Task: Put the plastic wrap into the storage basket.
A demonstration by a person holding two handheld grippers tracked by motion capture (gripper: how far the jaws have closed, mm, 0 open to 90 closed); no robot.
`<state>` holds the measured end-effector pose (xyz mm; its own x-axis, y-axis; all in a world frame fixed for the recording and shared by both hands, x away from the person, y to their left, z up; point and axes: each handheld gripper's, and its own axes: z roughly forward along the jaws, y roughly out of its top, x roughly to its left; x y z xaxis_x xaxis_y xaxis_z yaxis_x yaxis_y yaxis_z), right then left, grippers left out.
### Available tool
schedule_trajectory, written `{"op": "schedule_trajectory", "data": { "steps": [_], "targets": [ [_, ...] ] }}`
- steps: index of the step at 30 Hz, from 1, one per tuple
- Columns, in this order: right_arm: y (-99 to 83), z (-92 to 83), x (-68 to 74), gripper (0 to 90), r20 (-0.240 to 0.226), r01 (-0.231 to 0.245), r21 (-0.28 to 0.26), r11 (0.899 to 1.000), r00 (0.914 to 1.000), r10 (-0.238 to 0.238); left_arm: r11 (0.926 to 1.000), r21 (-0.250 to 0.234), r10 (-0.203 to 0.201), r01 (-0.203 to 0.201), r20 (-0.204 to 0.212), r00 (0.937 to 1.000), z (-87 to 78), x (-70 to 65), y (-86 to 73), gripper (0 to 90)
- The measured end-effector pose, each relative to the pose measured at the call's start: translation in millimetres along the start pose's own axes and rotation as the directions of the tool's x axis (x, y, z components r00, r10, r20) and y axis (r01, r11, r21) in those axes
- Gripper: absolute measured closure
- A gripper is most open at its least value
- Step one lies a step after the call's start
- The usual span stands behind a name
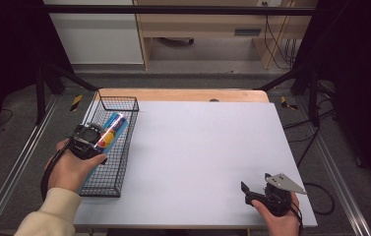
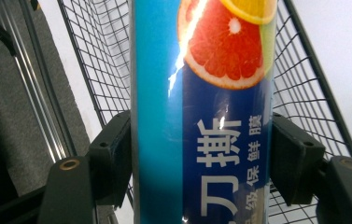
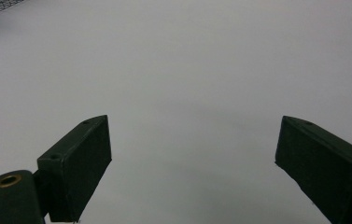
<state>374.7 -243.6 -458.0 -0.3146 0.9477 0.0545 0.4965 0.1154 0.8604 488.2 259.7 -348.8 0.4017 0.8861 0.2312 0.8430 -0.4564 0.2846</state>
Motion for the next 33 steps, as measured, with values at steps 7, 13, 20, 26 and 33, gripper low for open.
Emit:
{"op": "schedule_trajectory", "data": {
  "steps": [7,13,20,26,33],
  "targets": [
    [0.0,0.6,0.2,10.8,0.001,0.002,-0.001,1.0,1.0,-0.002,0.9996,0.026,0.01,-0.01,-0.004,0.9999,4.3,-1.8,4.3,32.1],
    [-0.2,0.7,-0.3,10.8,0.0,0.004,-0.001,1.0,1.0,-0.004,0.9981,0.055,0.03,-0.029,-0.016,0.9994,8.1,-5.2,9.9,32.1],
    [-0.2,0.7,-0.3,10.7,-0.001,0.004,-0.001,1.0,1.0,-0.004,0.9978,0.066,0.007,-0.005,-0.018,0.9998,11.1,-2.4,13.7,32.1],
    [0.0,0.4,0.3,10.8,-0.005,-0.001,0.001,1.0,1.0,0.001,0.9963,0.086,-0.01,0.011,-0.011,0.9999,16.4,1.4,15.3,32.1],
    [0.0,0.8,0.5,10.8,-0.007,-0.003,0.003,1.0,1.0,0.003,0.9938,0.109,-0.019,0.019,-0.001,0.9998,23.6,3.1,17.0,32.0]
  ]
}}
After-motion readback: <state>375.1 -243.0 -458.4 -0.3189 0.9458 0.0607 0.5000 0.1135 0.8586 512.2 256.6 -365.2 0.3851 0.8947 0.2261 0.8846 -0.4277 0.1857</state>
